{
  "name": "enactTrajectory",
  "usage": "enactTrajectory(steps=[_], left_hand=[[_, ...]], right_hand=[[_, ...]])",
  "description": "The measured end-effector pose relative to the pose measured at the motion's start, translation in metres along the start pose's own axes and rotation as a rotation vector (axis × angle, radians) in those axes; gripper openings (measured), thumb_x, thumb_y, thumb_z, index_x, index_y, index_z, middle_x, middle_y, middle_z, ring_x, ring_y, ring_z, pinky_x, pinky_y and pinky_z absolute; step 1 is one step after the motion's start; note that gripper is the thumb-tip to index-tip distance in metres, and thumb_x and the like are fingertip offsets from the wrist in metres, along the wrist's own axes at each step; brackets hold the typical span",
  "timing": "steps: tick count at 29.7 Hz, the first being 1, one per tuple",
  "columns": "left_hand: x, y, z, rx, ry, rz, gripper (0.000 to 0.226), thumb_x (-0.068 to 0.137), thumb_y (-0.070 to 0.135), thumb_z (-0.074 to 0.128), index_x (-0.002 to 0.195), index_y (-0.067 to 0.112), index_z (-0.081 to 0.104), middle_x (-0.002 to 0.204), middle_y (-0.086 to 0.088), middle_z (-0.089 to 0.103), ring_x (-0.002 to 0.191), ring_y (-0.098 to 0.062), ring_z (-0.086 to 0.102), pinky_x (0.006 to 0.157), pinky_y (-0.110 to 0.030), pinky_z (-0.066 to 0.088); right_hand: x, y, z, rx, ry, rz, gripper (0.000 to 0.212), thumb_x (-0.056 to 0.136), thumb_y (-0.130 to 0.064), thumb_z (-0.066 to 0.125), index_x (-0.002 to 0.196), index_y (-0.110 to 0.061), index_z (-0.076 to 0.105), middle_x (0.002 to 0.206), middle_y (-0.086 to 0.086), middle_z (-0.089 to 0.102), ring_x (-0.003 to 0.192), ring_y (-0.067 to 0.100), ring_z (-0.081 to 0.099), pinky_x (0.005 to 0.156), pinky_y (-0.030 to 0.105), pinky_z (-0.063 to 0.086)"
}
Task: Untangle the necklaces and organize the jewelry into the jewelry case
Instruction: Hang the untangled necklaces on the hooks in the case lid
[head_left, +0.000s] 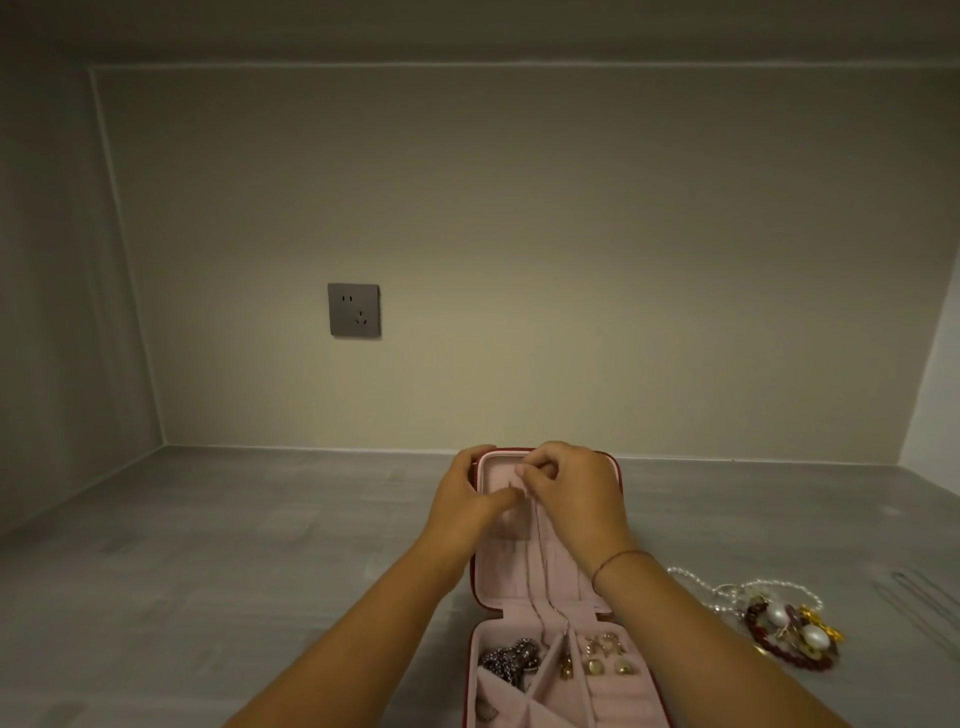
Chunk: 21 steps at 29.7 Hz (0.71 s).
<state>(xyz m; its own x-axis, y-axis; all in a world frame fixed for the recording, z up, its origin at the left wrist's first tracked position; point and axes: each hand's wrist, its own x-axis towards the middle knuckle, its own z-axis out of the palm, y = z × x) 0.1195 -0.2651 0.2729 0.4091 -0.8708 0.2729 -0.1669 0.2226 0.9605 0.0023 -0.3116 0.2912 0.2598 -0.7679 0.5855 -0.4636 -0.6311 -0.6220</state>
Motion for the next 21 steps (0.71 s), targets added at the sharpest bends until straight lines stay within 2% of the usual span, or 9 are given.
enactTrajectory(steps=[5, 9, 12, 15, 17, 19, 21], left_hand=[[-0.001, -0.004, 0.005, -0.02, 0.07, 0.098, 0.044, 0.073, 0.009, 0.08, 0.109, 0.02, 0.058, 0.099, 0.007, 0.064, 0.086, -0.005, 0.06, 0.059, -0.008, 0.047], [0.0, -0.006, 0.009, -0.013, 0.08, 0.123, 0.042, 0.072, 0.008, 0.08, 0.107, 0.021, 0.059, 0.101, 0.005, 0.066, 0.09, -0.01, 0.063, 0.067, -0.015, 0.052], [0.0, -0.007, 0.01, -0.01, 0.088, 0.14, 0.039, 0.075, 0.007, 0.077, 0.106, 0.022, 0.059, 0.101, 0.005, 0.065, 0.091, -0.01, 0.063, 0.067, -0.015, 0.052], [-0.002, -0.007, 0.008, -0.02, 0.068, 0.146, 0.036, 0.079, 0.007, 0.074, 0.105, 0.024, 0.057, 0.1, 0.008, 0.063, 0.089, -0.006, 0.061, 0.064, -0.009, 0.049], [-0.002, -0.007, 0.008, -0.044, 0.066, 0.142, 0.034, 0.08, 0.006, 0.073, 0.104, 0.024, 0.057, 0.1, 0.007, 0.063, 0.089, -0.007, 0.061, 0.064, -0.01, 0.049], [-0.002, -0.005, 0.009, -0.069, 0.077, 0.13, 0.033, 0.08, 0.006, 0.073, 0.104, 0.022, 0.058, 0.098, 0.007, 0.063, 0.086, -0.005, 0.061, 0.062, -0.011, 0.049], [-0.002, -0.004, 0.011, -0.085, 0.096, 0.118, 0.03, 0.08, 0.006, 0.073, 0.103, 0.02, 0.059, 0.095, 0.007, 0.063, 0.082, -0.004, 0.06, 0.062, -0.011, 0.05]], right_hand=[[-0.006, -0.002, 0.01, -0.147, 0.117, -0.022, 0.009, 0.084, -0.026, 0.066, 0.083, -0.018, 0.069, 0.077, -0.003, 0.07, 0.072, 0.016, 0.062, 0.063, 0.033, 0.052], [-0.01, 0.0, 0.015, -0.153, 0.233, -0.067, 0.009, 0.083, -0.025, 0.068, 0.078, -0.017, 0.069, 0.077, -0.003, 0.068, 0.069, 0.015, 0.06, 0.057, 0.029, 0.046], [-0.01, 0.003, 0.015, -0.121, 0.215, -0.084, 0.006, 0.082, -0.022, 0.07, 0.079, -0.017, 0.07, 0.079, -0.002, 0.068, 0.07, 0.015, 0.06, 0.059, 0.028, 0.047], [-0.008, 0.007, 0.008, -0.061, 0.139, -0.085, 0.006, 0.082, -0.012, 0.069, 0.087, -0.012, 0.073, 0.085, 0.002, 0.071, 0.076, 0.016, 0.062, 0.068, 0.025, 0.047], [-0.008, 0.009, 0.002, -0.067, 0.137, -0.076, 0.007, 0.082, -0.01, 0.068, 0.087, -0.012, 0.074, 0.083, 0.002, 0.072, 0.076, 0.017, 0.063, 0.069, 0.027, 0.05], [-0.009, 0.009, -0.001, -0.102, 0.174, -0.054, 0.005, 0.082, -0.013, 0.069, 0.083, -0.014, 0.073, 0.079, 0.0, 0.071, 0.071, 0.015, 0.06, 0.063, 0.027, 0.048], [-0.012, 0.007, 0.001, -0.141, 0.227, -0.052, 0.004, 0.082, -0.014, 0.069, 0.079, -0.015, 0.071, 0.075, -0.002, 0.069, 0.066, 0.011, 0.053, 0.054, 0.02, 0.039]])
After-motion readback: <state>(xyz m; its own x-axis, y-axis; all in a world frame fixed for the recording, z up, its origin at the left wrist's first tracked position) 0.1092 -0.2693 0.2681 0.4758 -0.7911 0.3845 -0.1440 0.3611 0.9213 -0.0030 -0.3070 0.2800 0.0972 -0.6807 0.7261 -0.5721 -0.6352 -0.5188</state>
